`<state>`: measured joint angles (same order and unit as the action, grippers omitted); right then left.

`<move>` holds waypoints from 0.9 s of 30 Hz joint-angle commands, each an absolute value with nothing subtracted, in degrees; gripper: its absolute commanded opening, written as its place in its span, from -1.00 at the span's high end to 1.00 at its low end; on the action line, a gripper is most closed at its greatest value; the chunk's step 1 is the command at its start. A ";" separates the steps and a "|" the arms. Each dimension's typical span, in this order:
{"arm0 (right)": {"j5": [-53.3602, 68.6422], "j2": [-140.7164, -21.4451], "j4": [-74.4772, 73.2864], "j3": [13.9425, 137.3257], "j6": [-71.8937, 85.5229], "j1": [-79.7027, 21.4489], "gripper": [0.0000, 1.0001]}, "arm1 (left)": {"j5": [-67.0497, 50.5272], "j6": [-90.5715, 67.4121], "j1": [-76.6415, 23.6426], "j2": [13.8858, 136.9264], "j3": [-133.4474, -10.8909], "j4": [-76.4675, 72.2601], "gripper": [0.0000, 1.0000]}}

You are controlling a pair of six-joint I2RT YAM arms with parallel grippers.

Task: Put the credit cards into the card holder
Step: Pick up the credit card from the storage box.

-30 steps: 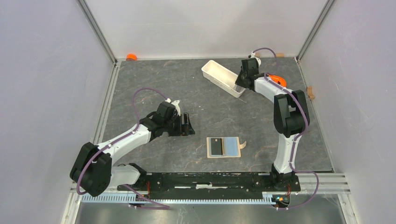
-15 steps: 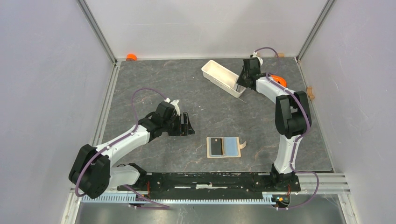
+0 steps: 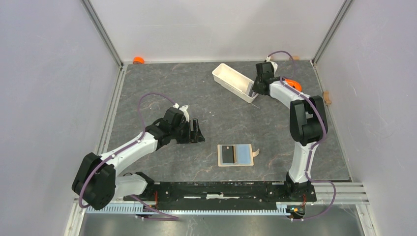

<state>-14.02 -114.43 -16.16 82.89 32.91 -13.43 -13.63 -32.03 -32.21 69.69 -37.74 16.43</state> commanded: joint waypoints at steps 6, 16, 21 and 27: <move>-16.07 -119.21 -20.28 89.05 30.76 -13.35 0.88 | -13.30 -30.46 -31.92 68.72 -37.51 16.52 -0.59; -15.47 -118.88 -19.34 88.91 31.97 -13.34 1.00 | -13.10 -30.66 -31.91 68.18 -37.69 17.39 -0.59; -15.22 -114.74 -20.11 92.21 31.07 -13.36 1.00 | -14.09 -30.70 -31.90 67.30 -38.12 17.49 -0.59; -16.94 -107.08 -22.13 93.78 28.11 -13.34 1.00 | -15.92 -30.76 -31.91 66.33 -39.58 16.88 -0.57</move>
